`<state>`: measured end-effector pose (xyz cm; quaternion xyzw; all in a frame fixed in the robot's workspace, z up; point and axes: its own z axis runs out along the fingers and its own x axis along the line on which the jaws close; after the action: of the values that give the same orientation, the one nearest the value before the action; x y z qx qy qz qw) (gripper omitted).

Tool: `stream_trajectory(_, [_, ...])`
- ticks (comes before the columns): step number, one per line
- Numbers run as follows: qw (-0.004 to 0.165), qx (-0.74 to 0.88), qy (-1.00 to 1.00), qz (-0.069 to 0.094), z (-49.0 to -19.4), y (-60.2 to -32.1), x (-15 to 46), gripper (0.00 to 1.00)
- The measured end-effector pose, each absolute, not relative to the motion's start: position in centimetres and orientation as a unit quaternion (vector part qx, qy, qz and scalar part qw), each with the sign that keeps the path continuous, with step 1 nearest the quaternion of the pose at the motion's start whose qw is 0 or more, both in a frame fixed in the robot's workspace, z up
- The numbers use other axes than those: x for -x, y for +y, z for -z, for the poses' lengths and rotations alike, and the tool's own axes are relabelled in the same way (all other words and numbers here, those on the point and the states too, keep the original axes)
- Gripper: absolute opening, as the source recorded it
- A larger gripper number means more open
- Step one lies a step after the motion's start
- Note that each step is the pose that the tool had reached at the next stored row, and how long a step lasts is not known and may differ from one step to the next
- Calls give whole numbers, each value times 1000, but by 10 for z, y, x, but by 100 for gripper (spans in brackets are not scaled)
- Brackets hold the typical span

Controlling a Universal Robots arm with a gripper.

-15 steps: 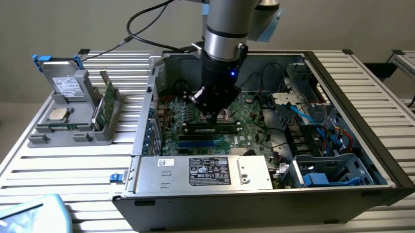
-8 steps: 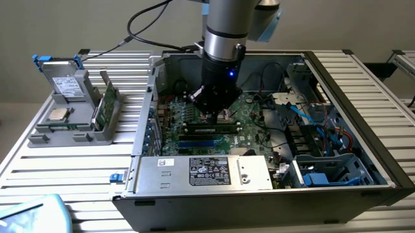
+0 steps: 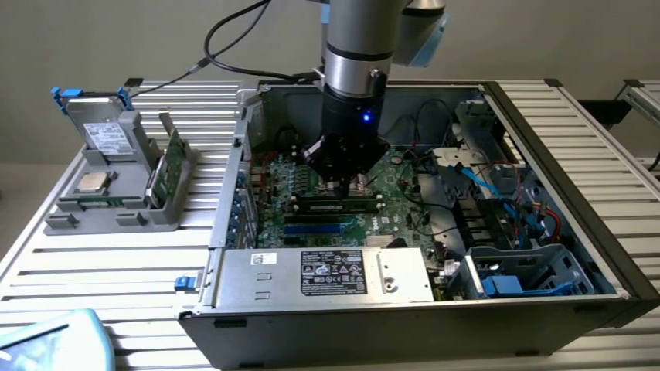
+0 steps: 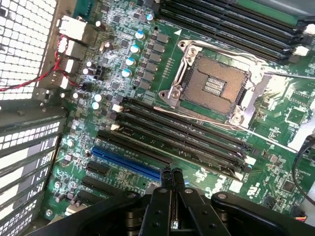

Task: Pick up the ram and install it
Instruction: 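Press down the ram until it locks into place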

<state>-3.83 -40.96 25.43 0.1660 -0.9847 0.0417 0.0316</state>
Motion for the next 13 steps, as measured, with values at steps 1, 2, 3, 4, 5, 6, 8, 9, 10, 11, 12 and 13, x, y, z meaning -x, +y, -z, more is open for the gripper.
stream_trajectory(1, [29, -160, -986, -42, -254, -410, 38, 11])
stream_trajectory(2, [27, -155, -987, -42, -254, -410, 38, 11])
stream_trajectory(3, [25, -149, -988, -43, -254, -410, 38, 11])
stream_trajectory(4, [23, -142, -989, -43, -254, -410, 38, 11])
stream_trajectory(5, [23, -136, -990, -43, -254, -410, 38, 11])
stream_trajectory(6, [22, -129, -990, -43, -254, -410, 38, 11])
stream_trajectory(8, [21, -114, -992, -43, -254, -410, 38, 11])
stream_trajectory(9, [20, -107, -993, -43, -254, -410, 38, 11])
stream_trajectory(10, [20, -100, -994, -43, -254, -410, 38, 11])
stream_trajectory(11, [19, -93, -995, -43, -254, -410, 38, 11])
stream_trajectory(12, [19, -85, -995, -42, -254, -410, 38, 11])
stream_trajectory(13, [19, -78, -996, -42, -254, -410, 38, 11])
